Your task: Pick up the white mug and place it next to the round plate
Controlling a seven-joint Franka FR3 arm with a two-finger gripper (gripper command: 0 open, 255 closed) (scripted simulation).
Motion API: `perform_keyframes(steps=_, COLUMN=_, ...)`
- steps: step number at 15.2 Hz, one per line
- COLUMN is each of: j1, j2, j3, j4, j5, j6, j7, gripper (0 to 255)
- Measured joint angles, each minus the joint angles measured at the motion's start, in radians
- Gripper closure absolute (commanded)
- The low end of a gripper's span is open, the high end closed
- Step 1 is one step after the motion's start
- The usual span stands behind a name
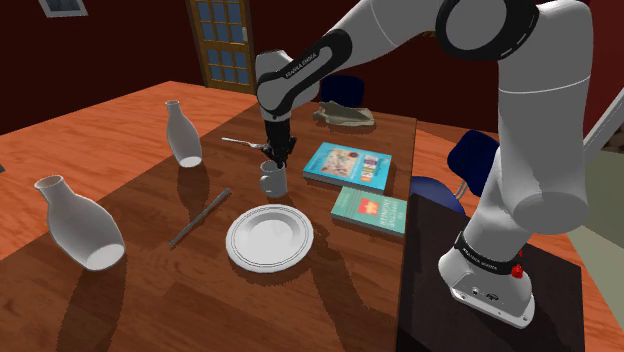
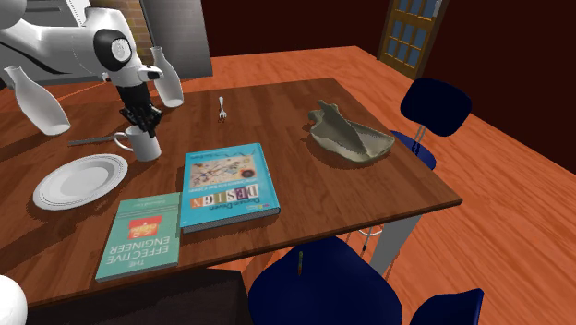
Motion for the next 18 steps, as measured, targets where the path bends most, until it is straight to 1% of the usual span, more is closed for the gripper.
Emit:
perform_keyframes(steps=5, j1=0.000, j2=0.003, j3=0.000, j4=-0.002, j5=0.001, j6=0.005, j7=0.000, gripper=255)
perform_keyframes(steps=6, j1=0.000, j2=0.003, j3=0.000, j4=-0.002, j5=0.001, j6=0.005, j7=0.000, gripper=0)
perform_keyframes(steps=12, j1=0.000, j2=0.003, j3=0.000, j4=-0.002, j5=0.001, j6=0.005, j7=0.000, gripper=0)
perform_keyframes(steps=14, j1=0.002, j2=-0.020, j3=-0.001, j4=0.008, j5=-0.004, j6=-0.027, j7=0.005, gripper=0)
perform_keyframes(steps=16, j1=0.001, j2=-0.041, j3=-0.004, j4=0.043, j5=-0.008, j6=-0.081, j7=0.006, gripper=0)
perform_keyframes(steps=18, j1=0.001, j2=-0.047, j3=-0.004, j4=0.053, j5=-0.009, j6=-0.098, j7=0.007, gripper=0)
